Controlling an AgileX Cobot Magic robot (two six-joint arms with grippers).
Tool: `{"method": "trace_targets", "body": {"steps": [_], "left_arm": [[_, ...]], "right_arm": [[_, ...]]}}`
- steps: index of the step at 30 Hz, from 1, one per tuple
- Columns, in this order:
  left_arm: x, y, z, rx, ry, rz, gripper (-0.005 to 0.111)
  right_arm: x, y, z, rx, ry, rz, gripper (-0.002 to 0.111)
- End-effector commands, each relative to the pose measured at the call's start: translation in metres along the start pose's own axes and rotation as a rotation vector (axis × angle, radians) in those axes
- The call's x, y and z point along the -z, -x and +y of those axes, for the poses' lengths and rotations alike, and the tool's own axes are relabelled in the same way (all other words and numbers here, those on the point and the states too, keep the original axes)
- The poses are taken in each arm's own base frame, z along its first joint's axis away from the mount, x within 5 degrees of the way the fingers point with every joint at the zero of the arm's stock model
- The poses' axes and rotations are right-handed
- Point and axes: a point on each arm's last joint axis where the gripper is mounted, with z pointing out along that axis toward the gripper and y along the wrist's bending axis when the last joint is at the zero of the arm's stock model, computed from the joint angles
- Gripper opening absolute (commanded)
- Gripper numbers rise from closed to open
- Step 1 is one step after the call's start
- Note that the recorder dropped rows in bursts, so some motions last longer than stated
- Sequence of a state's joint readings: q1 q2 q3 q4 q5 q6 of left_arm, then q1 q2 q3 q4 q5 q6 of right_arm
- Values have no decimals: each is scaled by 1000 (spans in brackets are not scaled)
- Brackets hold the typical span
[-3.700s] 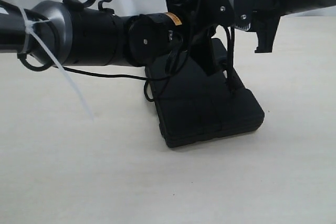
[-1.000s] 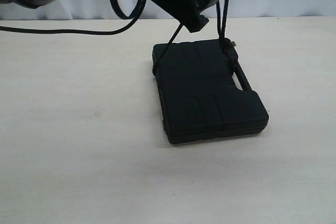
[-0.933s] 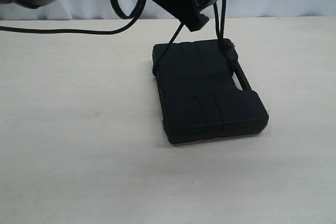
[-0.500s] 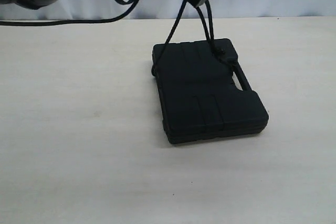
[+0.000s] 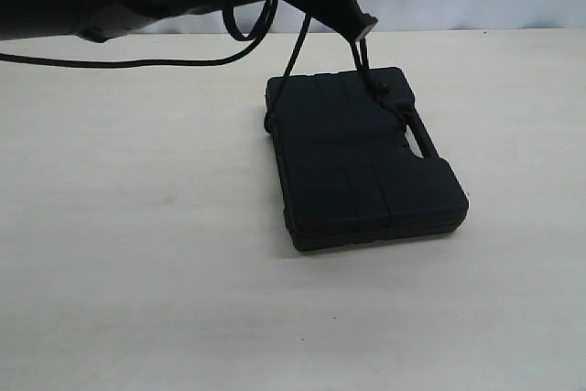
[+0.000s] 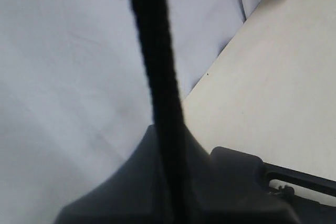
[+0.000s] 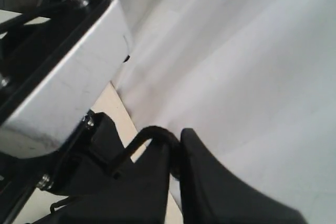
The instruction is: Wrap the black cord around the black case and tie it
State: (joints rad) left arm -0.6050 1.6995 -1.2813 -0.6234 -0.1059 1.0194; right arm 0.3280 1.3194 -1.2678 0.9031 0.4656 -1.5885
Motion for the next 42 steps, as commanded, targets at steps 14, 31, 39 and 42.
{"method": "trace_targets", "body": {"steps": [14,31,39,42], "left_arm": [[62,30,68,150,119,-80,0],[115,7,147,288,252,-4,0],[130,-6,172,360,318,17,0],[136,-14,183,383,348,37,0]], "right_arm": [[27,-88,-36,-389,-359,278,62],[10,-148,3,-592,-321,406,62],[-4,-161,17,-754,-216,449,62],[-10,-160,24,-744,-157,449,62]]}}
